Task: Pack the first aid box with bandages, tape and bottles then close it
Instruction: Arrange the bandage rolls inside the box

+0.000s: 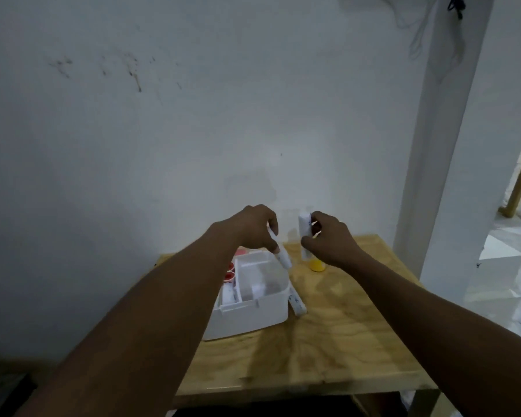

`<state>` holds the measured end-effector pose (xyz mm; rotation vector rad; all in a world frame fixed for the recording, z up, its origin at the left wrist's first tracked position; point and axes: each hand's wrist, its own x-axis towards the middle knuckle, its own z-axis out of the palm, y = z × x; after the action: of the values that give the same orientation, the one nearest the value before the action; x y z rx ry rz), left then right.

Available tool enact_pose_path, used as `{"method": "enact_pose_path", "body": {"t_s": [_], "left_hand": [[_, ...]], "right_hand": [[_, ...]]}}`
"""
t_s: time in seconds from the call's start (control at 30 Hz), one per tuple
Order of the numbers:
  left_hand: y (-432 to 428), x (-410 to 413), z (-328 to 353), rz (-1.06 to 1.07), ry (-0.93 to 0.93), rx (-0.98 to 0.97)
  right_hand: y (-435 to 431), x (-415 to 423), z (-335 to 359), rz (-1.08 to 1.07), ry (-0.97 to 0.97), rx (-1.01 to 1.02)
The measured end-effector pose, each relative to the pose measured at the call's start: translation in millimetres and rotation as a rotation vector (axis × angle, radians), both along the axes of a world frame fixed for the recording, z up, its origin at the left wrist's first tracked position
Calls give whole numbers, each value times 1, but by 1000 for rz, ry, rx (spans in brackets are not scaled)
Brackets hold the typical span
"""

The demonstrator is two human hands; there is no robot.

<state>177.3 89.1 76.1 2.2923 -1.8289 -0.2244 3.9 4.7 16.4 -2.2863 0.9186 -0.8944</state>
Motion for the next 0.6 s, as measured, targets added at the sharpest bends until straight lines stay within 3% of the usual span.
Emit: {"method": "enact_pose_path", "body": {"t_s": [0.17, 0.6], "left_hand": [[35, 26, 2, 74, 31, 3], [60, 19, -38, 41, -25, 133]], "right_hand": [[33, 32, 7, 137, 34, -7], [56, 45, -21, 286, 485, 15]]}}
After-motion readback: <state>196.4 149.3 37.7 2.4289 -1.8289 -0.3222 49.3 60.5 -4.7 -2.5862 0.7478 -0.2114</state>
